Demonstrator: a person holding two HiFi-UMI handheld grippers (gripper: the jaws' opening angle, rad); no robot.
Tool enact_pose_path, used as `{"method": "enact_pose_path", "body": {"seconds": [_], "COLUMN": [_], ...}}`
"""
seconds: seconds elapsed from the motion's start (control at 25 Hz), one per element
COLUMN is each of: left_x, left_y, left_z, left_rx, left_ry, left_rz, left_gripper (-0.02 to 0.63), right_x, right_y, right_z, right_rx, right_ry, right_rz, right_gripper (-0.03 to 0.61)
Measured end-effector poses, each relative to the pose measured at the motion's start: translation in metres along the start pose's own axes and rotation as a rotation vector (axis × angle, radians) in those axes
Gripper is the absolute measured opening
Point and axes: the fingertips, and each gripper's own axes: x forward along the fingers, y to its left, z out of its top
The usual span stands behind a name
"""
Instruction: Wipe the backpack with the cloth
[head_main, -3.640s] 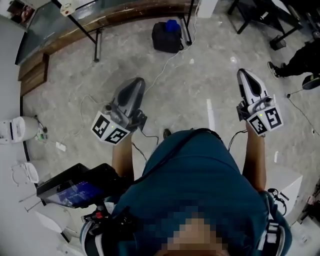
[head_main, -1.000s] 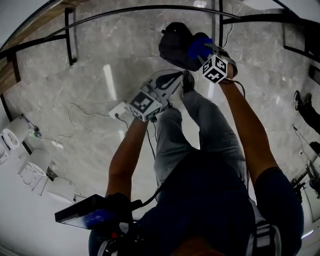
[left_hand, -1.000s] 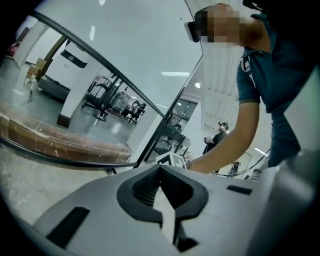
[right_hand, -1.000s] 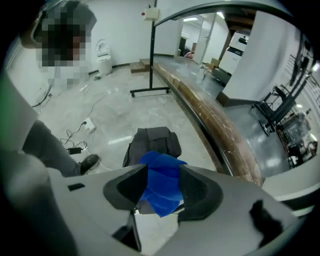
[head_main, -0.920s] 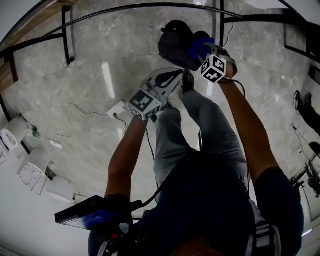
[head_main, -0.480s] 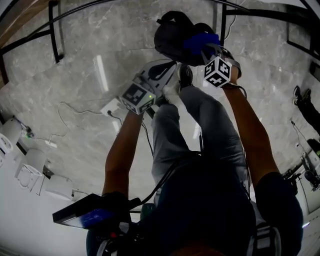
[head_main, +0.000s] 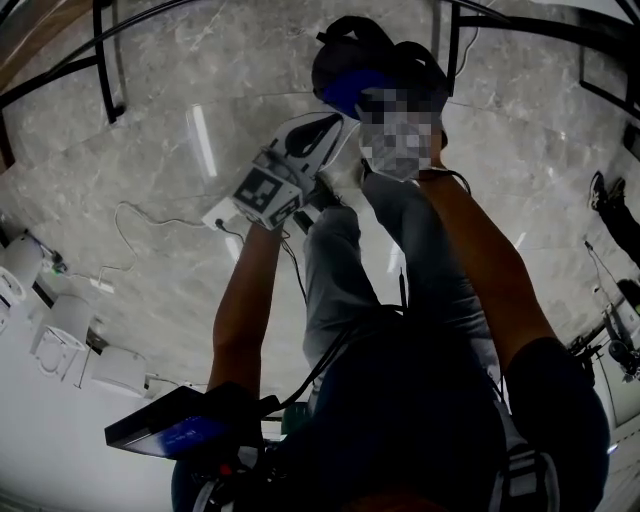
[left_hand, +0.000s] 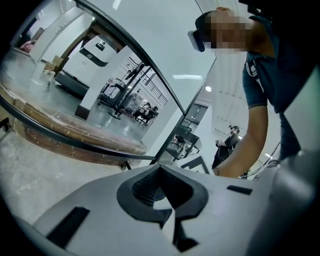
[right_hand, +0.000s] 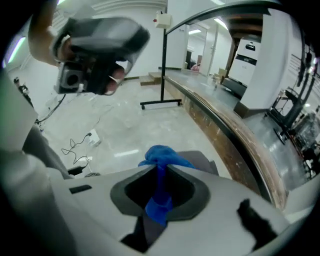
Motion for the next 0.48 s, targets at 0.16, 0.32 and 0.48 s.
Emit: {"method": "enact_pose_path", "body": {"seconds": [0.16,0.32,0.48], "left_x": [-0.022,-0.033,-0.028], "left_y": [0.020,0.037,0.037], "left_z": [-0.003,-0.012,-0.011], "left_rx": [-0.004,-0.006,-0.031], "left_ry": [0.008,0.024,0.010], "left_rz": [0.054,0.082,0.078], "left_gripper": [-0.008,-0.008,-0.008], "right_x": [0.071,0.077,0.050], "right_y": [0.017,0.028,0.032], "right_z": [0.045,0.041,-0.038], "right_rx": [-0.099,-0.076,-0.050], "right_ry": [-0.023,-0.017,0.128], "right_rz": [0.061,0.057,0.055], "right_gripper": [0.060,0.058,0.057]}}
